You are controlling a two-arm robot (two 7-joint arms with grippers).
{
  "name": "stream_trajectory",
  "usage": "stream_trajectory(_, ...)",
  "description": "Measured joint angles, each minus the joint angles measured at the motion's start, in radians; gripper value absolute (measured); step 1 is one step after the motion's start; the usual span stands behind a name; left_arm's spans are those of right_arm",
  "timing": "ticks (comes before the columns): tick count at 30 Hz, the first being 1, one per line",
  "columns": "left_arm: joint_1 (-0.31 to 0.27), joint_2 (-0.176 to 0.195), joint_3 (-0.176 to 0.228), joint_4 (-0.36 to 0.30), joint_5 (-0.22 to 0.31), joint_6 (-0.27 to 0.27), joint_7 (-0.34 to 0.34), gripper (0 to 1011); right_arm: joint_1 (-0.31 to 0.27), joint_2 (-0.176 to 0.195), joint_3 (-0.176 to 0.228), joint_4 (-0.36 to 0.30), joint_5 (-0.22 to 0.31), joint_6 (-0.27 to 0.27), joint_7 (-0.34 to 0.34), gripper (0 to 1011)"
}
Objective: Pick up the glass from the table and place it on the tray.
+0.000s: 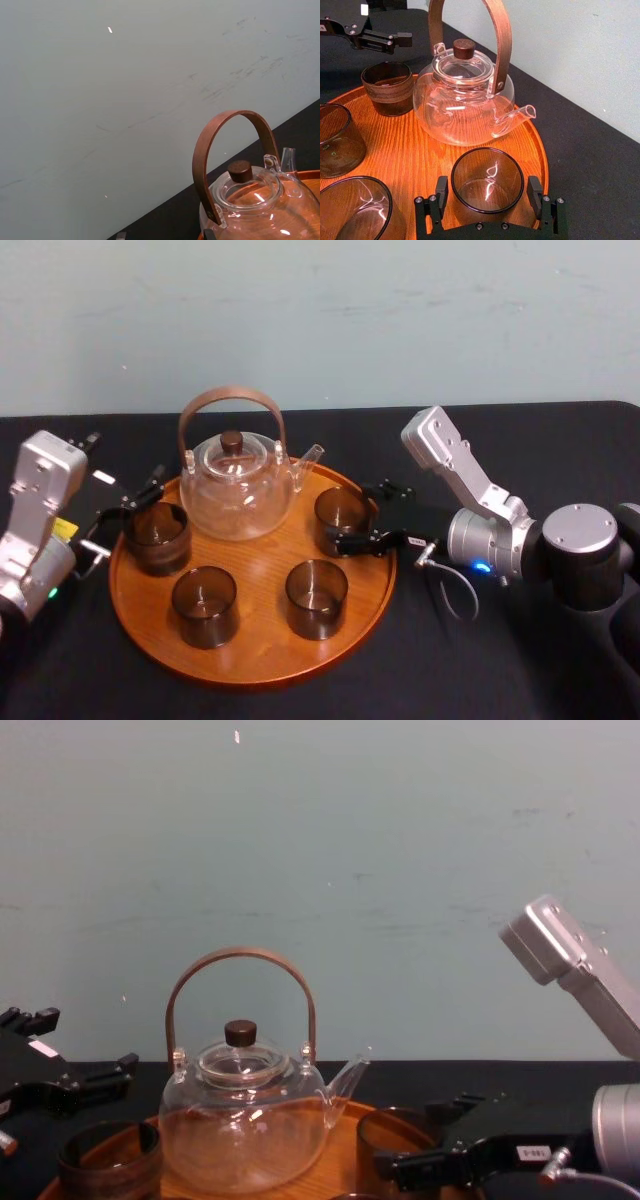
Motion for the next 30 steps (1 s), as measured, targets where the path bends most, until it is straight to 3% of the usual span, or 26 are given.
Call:
stream_trajectory(10,0.000,0.000,0.000,0.000,0.000,0.000,0.000,1001,-0.015,0.018,0.012,-0.030,0.016,0.000,0.019,1002)
stream_trajectory(22,0.000,0.000,0.000,0.000,0.000,0.000,0.000,1001,-0.097,0.106,0.051,-0.153,0.059,0.001,0.031,1002)
stream_trajectory(30,0.000,0.000,0.000,0.000,0.000,0.000,0.000,1001,-0.164,0.183,0.091,-0.242,0.099,-0.033,0.047,1002)
